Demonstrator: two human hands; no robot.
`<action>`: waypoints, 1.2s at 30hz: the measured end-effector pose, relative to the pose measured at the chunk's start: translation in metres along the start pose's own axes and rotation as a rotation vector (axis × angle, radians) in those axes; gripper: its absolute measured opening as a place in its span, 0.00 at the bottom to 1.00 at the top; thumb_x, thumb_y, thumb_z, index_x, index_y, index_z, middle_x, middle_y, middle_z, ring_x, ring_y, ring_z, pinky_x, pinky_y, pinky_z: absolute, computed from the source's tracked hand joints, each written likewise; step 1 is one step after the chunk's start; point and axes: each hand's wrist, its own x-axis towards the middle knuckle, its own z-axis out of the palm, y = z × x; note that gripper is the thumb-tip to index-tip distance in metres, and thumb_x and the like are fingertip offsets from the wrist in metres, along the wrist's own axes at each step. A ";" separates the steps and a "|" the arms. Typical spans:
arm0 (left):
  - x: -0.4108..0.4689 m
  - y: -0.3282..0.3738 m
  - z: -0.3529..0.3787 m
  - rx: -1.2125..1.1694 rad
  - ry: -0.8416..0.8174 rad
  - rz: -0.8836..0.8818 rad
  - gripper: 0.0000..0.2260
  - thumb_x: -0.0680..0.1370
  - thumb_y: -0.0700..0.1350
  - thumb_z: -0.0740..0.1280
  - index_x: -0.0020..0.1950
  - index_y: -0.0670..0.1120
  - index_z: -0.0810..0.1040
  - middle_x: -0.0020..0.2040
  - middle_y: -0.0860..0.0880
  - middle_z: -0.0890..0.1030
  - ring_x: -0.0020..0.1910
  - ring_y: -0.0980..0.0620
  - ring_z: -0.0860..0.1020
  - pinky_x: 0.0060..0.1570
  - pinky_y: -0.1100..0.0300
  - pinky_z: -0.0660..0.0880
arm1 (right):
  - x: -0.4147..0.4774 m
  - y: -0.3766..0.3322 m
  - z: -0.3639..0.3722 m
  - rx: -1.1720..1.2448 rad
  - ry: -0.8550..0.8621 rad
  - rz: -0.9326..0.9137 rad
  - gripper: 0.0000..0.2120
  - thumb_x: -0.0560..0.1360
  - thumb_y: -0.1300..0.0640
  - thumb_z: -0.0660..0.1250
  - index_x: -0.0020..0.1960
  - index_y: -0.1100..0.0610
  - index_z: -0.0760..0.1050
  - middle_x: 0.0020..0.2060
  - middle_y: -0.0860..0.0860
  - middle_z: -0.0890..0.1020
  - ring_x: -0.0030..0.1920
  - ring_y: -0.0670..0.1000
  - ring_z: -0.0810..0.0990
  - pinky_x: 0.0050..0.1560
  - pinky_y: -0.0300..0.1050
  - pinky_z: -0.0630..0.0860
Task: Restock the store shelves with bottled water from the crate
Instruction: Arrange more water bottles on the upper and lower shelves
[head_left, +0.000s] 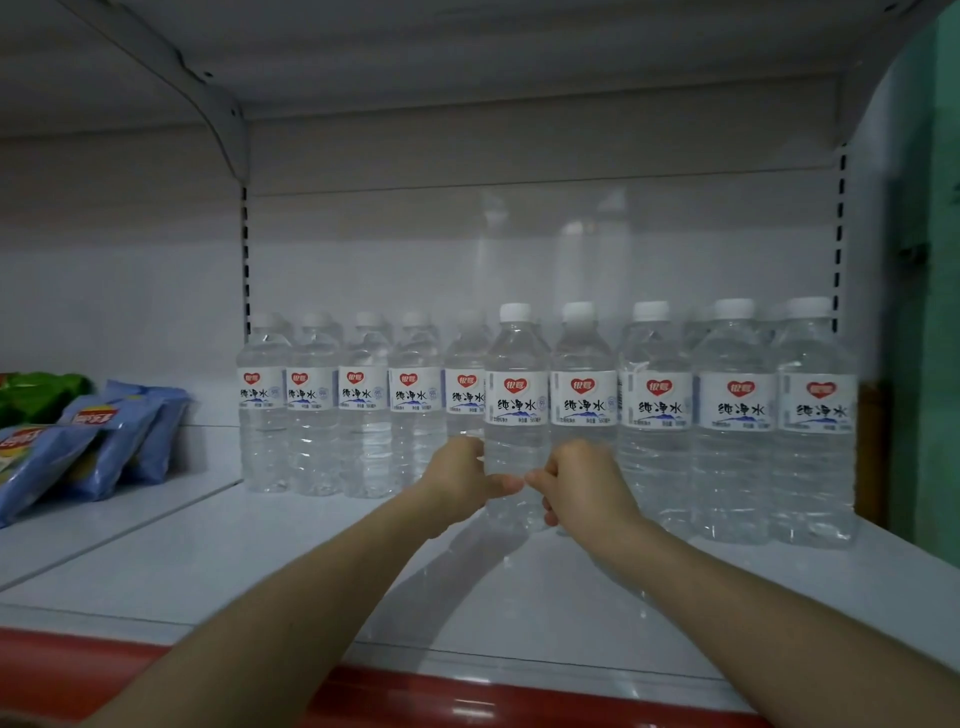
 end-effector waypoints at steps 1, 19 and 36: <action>0.001 -0.001 0.001 0.001 0.000 0.002 0.14 0.73 0.40 0.71 0.58 0.42 0.79 0.48 0.45 0.82 0.40 0.52 0.75 0.43 0.59 0.73 | 0.000 0.001 0.002 0.001 0.005 -0.002 0.13 0.76 0.56 0.65 0.44 0.68 0.76 0.42 0.64 0.81 0.45 0.63 0.81 0.47 0.57 0.79; -0.050 0.022 -0.024 0.203 0.223 0.060 0.09 0.77 0.49 0.65 0.41 0.46 0.72 0.41 0.47 0.73 0.40 0.50 0.72 0.38 0.60 0.70 | -0.028 -0.025 -0.021 0.189 -0.082 -0.182 0.09 0.75 0.56 0.67 0.37 0.54 0.74 0.31 0.52 0.81 0.33 0.48 0.81 0.45 0.54 0.81; -0.320 -0.124 0.012 -0.197 0.421 -0.036 0.07 0.79 0.41 0.62 0.47 0.42 0.79 0.39 0.46 0.82 0.39 0.52 0.82 0.39 0.60 0.80 | -0.256 -0.029 0.110 0.719 -0.604 -0.272 0.02 0.75 0.64 0.66 0.46 0.60 0.77 0.37 0.55 0.83 0.34 0.47 0.83 0.39 0.37 0.81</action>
